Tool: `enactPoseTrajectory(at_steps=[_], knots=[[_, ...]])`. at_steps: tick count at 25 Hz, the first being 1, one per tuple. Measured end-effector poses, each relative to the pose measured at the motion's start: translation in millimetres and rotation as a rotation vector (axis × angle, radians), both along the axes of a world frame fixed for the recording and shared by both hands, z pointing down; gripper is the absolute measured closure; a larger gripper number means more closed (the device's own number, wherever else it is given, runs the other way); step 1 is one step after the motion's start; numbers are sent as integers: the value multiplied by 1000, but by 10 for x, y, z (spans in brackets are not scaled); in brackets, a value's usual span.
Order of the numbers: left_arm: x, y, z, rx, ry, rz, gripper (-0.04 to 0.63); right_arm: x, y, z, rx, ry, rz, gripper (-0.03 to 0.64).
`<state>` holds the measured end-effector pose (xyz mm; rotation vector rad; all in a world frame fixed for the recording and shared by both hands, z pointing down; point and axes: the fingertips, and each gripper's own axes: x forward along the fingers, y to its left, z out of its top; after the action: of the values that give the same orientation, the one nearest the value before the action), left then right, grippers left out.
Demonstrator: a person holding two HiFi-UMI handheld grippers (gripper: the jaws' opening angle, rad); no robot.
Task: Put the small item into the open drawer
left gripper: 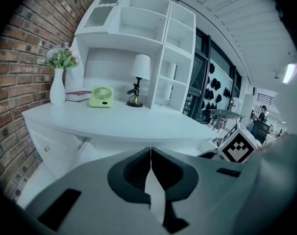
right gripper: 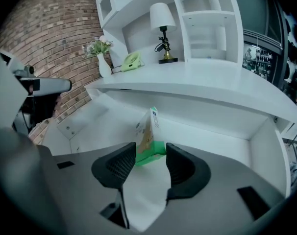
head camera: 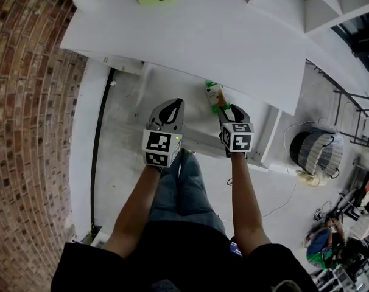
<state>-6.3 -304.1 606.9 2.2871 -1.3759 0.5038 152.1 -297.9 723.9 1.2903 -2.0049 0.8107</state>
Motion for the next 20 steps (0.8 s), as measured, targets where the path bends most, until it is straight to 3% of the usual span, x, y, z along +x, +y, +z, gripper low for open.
enactPoseTrajectory(at_steps=[4, 13, 16, 20], knots=[[-11, 15, 6, 7, 3, -4, 571, 41, -12, -38, 17, 23, 14, 387], [-57, -9, -203, 43, 2, 1, 572, 47, -28, -546, 131, -31, 42, 385], [-118, -38, -443, 72, 1, 3, 571, 107, -26, -993, 228, -57, 89, 420], [-181, -81, -858, 142, -3, 13, 571, 222, -23, -1687, 380, -68, 131, 551]])
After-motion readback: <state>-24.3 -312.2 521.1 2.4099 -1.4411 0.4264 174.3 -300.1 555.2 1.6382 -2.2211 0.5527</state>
